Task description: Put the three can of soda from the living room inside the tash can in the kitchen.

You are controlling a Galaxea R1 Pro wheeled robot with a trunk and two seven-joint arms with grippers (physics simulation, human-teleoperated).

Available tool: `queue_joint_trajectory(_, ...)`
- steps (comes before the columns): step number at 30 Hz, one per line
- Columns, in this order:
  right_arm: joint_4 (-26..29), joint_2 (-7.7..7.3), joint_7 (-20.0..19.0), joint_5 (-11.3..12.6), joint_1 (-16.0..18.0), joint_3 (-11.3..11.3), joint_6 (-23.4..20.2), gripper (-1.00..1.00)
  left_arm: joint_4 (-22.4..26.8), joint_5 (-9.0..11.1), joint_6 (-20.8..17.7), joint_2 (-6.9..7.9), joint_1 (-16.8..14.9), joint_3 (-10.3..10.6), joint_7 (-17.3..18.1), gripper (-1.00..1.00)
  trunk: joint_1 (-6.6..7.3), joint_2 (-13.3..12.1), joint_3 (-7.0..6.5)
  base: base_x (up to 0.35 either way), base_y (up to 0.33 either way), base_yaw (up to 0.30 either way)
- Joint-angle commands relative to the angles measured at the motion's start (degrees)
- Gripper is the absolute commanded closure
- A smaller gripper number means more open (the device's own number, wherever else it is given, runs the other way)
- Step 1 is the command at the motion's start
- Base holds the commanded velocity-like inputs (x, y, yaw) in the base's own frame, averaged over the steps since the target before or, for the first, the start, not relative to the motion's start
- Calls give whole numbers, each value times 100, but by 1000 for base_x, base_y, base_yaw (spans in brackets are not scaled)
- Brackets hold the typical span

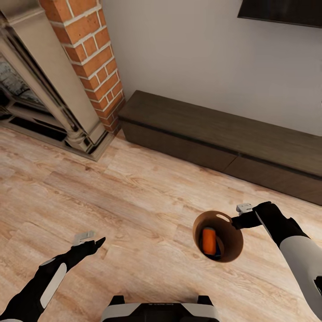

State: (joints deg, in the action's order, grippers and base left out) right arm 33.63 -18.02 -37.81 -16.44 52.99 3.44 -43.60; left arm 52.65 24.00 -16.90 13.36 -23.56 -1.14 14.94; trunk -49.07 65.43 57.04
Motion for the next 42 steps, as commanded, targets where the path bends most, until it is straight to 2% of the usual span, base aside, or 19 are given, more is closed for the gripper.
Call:
queue_joint_trajectory(1, -3, 0, -33, 62, 0, -1, -36, 100, 0, 0, 1, -5, 0, 0, 0, -100, 0, 0, -9, 0, 0, 0)
queue_joint_trajectory(8, -1, 8, -33, 67, -5, 1, -22, 100, -90, -8, 4, -48, 0, 13, 0, -100, 0, 0, -73, 0, 0, 0)
queue_joint_trajectory(13, 3, 9, -33, 70, -9, -1, -12, 100, -348, -2, 110, -52, 0, 150, -1, -100, 0, 0, -118, 0, 0, 0)
queue_joint_trajectory(30, 4, 9, -33, 63, -8, 4, -58, 100, -413, 19, 160, -53, 0, 205, 0, -100, 0, 0, -240, 0, 0, 0)
queue_joint_trajectory(42, 4, 80, -33, 62, -8, -1, -52, 100, -413, 15, 145, -53, 0, 202, 8, -100, 0, 0, -230, 258, 0, 183)
